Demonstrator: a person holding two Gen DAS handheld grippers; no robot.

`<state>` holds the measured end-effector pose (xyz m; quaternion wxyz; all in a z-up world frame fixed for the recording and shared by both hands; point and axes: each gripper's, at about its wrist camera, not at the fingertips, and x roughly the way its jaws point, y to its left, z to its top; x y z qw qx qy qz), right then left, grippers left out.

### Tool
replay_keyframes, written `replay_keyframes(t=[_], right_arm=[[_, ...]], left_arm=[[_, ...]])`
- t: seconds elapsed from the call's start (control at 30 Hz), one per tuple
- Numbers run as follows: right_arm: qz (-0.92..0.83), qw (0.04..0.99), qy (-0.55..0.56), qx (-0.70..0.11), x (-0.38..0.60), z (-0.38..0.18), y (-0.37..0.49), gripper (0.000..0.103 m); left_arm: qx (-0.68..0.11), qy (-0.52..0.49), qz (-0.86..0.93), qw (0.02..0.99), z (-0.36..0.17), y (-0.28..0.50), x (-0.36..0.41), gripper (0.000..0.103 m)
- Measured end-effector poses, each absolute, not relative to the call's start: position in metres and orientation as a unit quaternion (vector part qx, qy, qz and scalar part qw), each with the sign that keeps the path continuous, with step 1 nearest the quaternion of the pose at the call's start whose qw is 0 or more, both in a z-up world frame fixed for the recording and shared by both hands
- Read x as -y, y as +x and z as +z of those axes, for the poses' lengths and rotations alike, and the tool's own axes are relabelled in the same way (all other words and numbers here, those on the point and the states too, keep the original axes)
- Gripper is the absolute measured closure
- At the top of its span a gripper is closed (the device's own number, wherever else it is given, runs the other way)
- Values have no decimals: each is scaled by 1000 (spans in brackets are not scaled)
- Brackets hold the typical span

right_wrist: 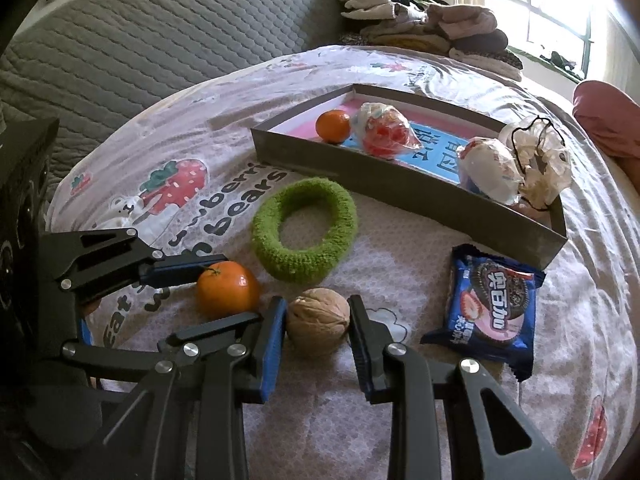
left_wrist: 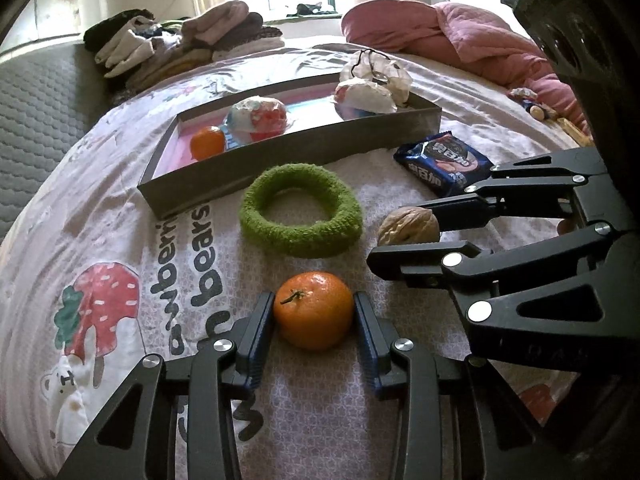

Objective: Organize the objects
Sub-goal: 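Close left gripper on the mandarin orange while right gripper closes on the walnut, then lift and carry the orange with left gripper while right gripper carries the walnut to the tray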

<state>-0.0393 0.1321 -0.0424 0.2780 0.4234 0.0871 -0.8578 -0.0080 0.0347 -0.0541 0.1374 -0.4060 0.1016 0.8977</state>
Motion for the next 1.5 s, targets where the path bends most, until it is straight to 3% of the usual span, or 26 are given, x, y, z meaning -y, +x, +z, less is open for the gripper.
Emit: replay_keyframes(t=[1.5], right_arm=[[-912, 239, 332, -40, -157, 1, -39, 72]], left_arm=[[-33, -339, 936, 94, -11, -19, -10, 64]])
